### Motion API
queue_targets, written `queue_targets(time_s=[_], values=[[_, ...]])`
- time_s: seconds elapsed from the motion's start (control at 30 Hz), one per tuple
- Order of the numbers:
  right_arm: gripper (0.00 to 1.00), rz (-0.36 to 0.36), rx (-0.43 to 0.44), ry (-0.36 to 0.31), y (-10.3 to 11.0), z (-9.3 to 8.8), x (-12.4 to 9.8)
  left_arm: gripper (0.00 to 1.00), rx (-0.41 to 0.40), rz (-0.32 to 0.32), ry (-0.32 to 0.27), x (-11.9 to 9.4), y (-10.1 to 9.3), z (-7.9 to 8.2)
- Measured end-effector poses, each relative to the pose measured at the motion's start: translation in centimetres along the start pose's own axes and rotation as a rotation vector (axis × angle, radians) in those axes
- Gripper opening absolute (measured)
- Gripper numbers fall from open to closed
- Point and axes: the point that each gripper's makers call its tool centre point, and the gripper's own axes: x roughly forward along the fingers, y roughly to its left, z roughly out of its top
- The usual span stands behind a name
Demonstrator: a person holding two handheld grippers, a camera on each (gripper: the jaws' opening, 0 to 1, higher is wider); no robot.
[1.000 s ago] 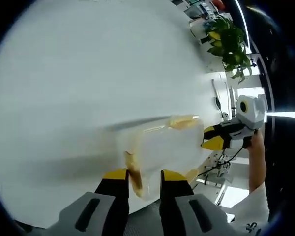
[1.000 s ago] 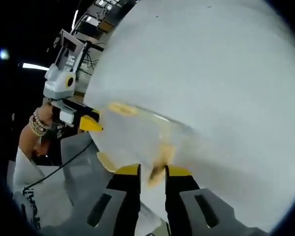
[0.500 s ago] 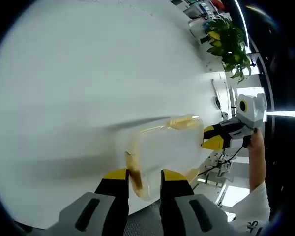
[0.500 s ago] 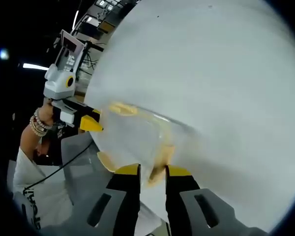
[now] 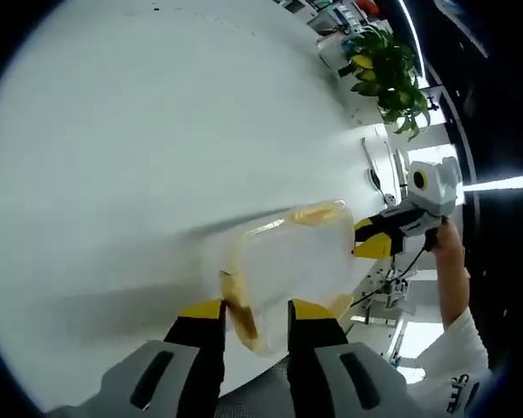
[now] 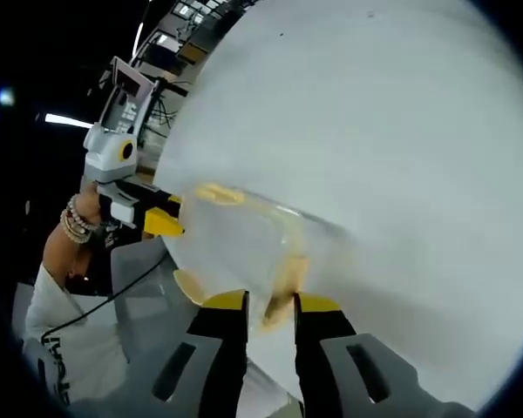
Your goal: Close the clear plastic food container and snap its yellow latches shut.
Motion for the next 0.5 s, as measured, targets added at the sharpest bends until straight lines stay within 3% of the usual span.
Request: queue_targets(time_s=[0.1,0.2,0.23,0.33,0.43,0.5], values=[[0.17,-0.011,-0.001,-0.01,0.1,0.1,-0.1,0.22,0.084,0.042,-0.024,-0.1,-0.1,0.4],[0.17,-0.06,-0.09,-0.012,-0.3,0.3,-0.5,0.22,0.143,0.063,-0.093,-0.8,-0.3,1.5],[0.18,-0.082,-0.114,-0.009,-0.5,0.3,-0.7,0.24,0.149,0.051,-0.091,-1.2,-0.6,1.4],[0.26,-0.13,-0.227,0.036,-1.0,0.2,-1.4,0.39,0.258,0.021,-0.148,-2.5,-1.6,2.3],[0.17,-0.196,-0.365,0.026,-1.0,1.3,-2.4,0.37,0.498,0.09,-0.237,-3.9,-2.3,3.6],[0.13,-0.183,-0.371,-0.001,0.1,2.2,-2.7,0.33,0.628,0.139,-0.289,-4.1,-2.9,4.2]])
